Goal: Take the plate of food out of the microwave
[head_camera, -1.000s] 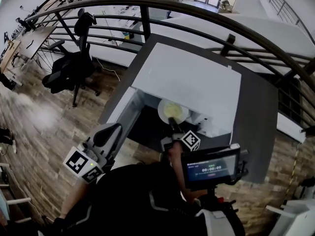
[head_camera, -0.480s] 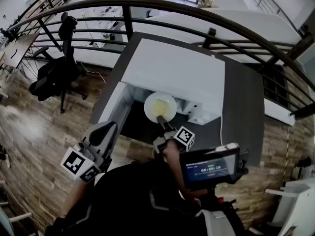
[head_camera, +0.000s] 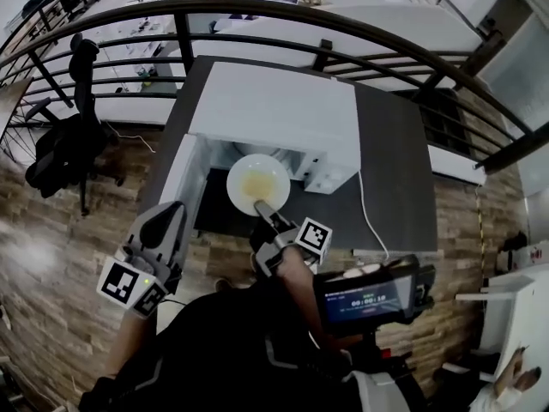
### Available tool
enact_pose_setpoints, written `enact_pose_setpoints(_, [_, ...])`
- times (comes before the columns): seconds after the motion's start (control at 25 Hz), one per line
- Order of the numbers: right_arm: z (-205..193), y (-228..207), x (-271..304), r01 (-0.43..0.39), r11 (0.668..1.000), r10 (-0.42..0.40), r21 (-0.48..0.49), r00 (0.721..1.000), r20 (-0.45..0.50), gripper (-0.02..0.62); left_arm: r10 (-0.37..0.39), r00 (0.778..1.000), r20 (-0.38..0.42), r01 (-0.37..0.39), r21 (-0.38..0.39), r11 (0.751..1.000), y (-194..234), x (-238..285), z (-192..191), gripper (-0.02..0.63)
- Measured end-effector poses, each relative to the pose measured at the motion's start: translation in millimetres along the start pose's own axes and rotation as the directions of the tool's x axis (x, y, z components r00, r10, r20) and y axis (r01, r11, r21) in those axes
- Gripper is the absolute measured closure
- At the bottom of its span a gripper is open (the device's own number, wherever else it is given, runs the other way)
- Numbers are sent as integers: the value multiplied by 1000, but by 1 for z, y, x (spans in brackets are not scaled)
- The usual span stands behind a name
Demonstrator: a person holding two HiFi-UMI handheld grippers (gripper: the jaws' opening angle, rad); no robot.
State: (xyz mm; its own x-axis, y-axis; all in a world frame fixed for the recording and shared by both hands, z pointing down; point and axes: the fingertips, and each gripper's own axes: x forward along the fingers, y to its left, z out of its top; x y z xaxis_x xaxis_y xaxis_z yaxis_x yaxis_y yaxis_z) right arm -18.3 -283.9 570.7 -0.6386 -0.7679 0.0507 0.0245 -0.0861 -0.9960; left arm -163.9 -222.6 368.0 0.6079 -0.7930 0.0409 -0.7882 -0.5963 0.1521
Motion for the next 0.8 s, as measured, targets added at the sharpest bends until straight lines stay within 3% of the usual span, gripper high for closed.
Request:
enact_pose_setpoints(0.28, [-17, 20, -18, -2, 1000, 2, -6, 998, 55, 574, -79, 997, 5, 80, -37, 996, 4, -9, -9, 604])
enact_pose_setpoints(0.64, [-3, 41, -78, -30, 1000, 31, -6, 998, 50, 574, -124, 992, -13, 124, -14, 992, -50, 13, -18, 604])
enact_pose_setpoints(0.8, [21, 52, -99, -30, 1000, 31, -7, 999, 34, 574, -116, 993, -32, 117, 18, 993, -76, 36, -13, 604])
